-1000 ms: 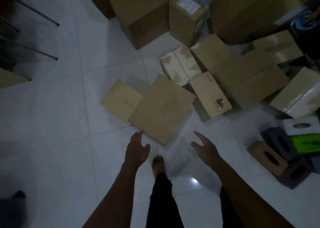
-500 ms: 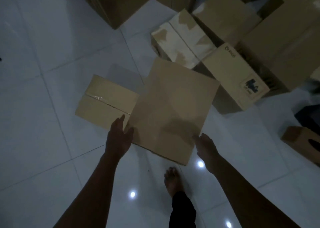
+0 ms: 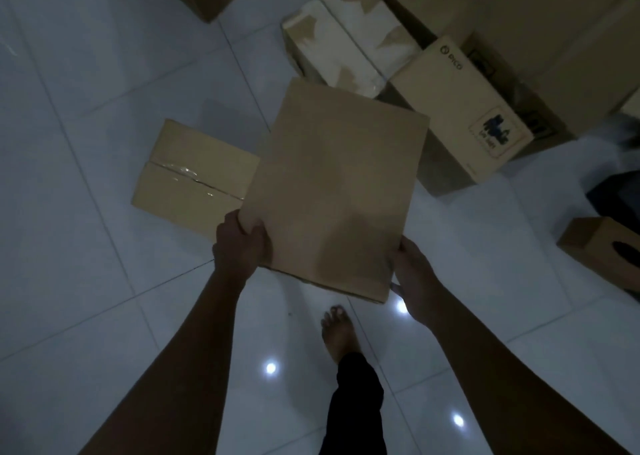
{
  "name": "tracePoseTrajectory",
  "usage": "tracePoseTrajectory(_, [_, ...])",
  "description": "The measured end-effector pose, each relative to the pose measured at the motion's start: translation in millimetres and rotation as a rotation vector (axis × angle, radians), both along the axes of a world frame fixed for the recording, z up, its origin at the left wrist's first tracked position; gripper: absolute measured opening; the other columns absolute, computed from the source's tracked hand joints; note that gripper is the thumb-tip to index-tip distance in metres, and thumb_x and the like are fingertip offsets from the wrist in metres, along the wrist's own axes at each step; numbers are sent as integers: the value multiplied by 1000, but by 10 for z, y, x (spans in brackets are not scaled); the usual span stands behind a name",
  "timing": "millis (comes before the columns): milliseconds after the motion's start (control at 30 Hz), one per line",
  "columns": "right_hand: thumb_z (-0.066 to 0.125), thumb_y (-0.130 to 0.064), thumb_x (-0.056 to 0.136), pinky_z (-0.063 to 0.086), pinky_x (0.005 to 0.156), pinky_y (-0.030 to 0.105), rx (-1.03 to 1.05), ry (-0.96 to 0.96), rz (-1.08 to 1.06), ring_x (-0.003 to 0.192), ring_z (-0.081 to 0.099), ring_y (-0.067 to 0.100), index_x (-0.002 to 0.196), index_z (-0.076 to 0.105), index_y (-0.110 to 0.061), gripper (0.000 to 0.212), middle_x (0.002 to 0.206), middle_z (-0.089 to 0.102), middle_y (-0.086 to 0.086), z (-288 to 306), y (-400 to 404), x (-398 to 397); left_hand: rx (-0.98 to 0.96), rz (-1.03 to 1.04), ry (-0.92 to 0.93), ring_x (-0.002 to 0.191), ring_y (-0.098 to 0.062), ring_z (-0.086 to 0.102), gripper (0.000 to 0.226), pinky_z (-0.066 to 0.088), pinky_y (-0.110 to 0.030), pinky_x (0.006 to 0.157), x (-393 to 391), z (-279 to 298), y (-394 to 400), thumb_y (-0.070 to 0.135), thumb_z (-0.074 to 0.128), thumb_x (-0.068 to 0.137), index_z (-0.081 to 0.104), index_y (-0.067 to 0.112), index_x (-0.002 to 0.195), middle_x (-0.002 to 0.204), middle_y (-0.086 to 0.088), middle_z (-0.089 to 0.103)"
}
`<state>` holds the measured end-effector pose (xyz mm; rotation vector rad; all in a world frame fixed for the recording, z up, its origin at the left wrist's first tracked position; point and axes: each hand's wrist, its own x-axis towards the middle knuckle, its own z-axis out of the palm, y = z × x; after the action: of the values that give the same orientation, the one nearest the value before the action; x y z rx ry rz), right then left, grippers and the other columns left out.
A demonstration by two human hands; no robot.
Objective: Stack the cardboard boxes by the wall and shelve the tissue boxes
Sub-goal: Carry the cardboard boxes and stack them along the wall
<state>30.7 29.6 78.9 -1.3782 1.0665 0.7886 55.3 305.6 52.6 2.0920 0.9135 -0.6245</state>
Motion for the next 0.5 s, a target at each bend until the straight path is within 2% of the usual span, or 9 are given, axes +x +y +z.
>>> tracePoseTrajectory(67, [52,-9,100,51,98,42,20,-56,6,113,59,19,146,47,-26,49,131,59,-2,217,-152,-116,18,-22,-55,119,-38,59,79,51,-55,101,-60,298,-111,62,56,83,48,12,144,136,-14,58])
tracePoseTrajectory(200, [55,-4,99,52,99,44,53,-138,-66,110,63,22,141,51,-24,48,109,64,-10,893,-513,-454,67,-174,-55,108,-34,65,92,56,-53,93,-250,994,-393,85,46,75,57,17,137,125,-8,66])
tracePoseTrajectory(300, [64,-12,97,55,96,42,78,-199,-143,108,68,21,136,56,-25,42,116,70,-4,1411,-859,-849,73,-233,-87,106,-31,66,78,55,-50,94,-442,1643,-757,77,56,81,61,21,135,122,-4,69])
tracePoseTrajectory(367, [68,-20,95,57,93,42,75,-246,-205,103,72,19,134,60,-24,41,116,73,-3,1742,-1121,-1130,54,-218,-134,104,-26,67,76,54,-49,94,-621,2054,-1020,76,63,75,64,26,132,118,1,71])
tracePoseTrajectory(433, [68,-24,95,59,88,36,55,-290,-250,100,73,14,134,60,-24,39,115,74,-6,2105,-1431,-1413,-13,-198,-185,102,-19,68,74,56,-47,94,-815,2419,-1315,75,69,70,69,28,126,114,6,73])
tracePoseTrajectory(500, [67,-27,95,58,88,32,46,-343,-269,102,72,12,136,60,-25,41,120,72,-6,2457,-1762,-1697,-106,-153,-234,98,-12,69,52,57,-40,91,-1024,2764,-1666,58,78,78,72,28,119,107,11,73])
